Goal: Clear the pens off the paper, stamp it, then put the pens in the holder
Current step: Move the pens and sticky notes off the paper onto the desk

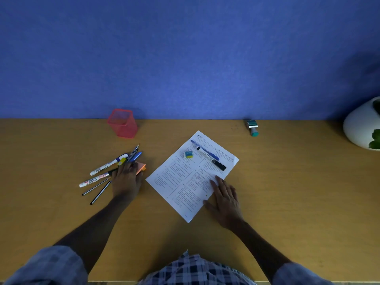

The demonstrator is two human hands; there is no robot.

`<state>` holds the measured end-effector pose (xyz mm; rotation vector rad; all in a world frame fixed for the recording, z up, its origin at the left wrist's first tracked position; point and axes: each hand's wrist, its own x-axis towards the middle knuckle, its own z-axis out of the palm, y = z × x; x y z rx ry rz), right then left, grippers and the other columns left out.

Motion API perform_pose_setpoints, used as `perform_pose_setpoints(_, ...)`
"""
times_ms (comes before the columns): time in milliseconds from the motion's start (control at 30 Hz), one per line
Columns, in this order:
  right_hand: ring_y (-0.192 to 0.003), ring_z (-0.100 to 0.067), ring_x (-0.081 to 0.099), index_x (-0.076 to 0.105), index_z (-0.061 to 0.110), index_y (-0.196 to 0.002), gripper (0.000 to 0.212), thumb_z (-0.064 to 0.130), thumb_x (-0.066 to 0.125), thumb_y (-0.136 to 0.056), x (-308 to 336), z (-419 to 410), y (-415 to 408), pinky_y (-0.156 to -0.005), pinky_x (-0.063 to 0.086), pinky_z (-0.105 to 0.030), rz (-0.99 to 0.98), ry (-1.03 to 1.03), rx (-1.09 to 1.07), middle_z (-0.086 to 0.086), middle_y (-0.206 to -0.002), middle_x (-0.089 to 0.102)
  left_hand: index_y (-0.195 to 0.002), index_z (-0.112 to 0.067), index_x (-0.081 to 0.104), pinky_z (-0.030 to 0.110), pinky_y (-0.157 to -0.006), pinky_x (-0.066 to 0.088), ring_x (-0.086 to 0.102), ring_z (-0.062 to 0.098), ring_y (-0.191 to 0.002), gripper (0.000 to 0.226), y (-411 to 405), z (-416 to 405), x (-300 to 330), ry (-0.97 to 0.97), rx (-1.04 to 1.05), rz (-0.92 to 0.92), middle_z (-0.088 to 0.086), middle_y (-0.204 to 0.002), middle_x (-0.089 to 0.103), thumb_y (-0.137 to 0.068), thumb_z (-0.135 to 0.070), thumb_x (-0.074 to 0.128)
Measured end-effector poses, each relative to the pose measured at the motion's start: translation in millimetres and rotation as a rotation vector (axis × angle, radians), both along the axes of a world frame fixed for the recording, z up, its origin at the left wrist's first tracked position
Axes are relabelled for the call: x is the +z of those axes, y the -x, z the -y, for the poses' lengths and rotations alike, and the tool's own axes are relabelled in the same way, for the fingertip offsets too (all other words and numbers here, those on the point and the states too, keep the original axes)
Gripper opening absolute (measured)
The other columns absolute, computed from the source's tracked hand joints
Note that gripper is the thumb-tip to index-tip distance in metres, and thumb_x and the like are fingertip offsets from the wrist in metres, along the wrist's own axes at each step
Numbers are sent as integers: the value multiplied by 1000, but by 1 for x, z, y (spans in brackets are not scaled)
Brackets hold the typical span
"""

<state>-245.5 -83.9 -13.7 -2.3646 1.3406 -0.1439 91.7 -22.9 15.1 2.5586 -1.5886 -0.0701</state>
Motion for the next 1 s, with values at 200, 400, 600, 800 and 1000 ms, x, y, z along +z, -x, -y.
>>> perform_pose_setpoints(200, -151, -20, 10, 19, 23, -153, 75, 60, 43, -93, 1, -1, 0, -123, 9, -48, 29, 7, 0, 2, -163, 10, -125, -2, 57, 53, -93, 42, 53, 39, -117, 63, 3, 1, 3, 20, -28, -12, 17, -126, 58, -75, -41, 58)
perform_pose_setpoints(400, -151, -20, 9, 17, 24, -153, 75, 62, 40, -93, 0, 0, 0, -123, 8, -49, 24, -5, 2, 3, -163, 8, -128, -7, 55, 52, -99, 40, 52, 35, -122, 65, 18, 23, 8, 69, -106, -32, 13, -130, 57, -75, -44, 58)
perform_pose_setpoints(600, -151, -20, 11, 20, 24, -153, 75, 63, 41, -92, 0, -1, 0, -123, 9, -50, 52, -12, -5, 3, -163, 8, -120, -8, 63, 43, -95, 43, 53, 30, -122, 44, 41, 60, 10, 91, -316, -72, 10, -129, 58, -83, -32, 68)
perform_pose_setpoints(800, -151, -18, 9, 18, 27, -153, 75, 66, 37, -92, -1, -1, -1, -123, 6, -47, 34, -18, -17, 6, -163, 7, -125, -11, 60, 39, -98, 44, 50, 24, -126, 45, 66, 103, 19, 88, -462, -129, 6, -134, 57, -88, -35, 66)
perform_pose_setpoints(1000, -151, -17, 7, 16, 28, -153, 77, 70, 30, -91, -3, 0, -1, -124, 3, -44, 6, -21, -23, 6, -163, 5, -121, -9, 66, 36, -95, 47, 56, 25, -120, 35, 94, 138, 23, 117, -648, -169, 6, -127, 64, -90, -25, 67)
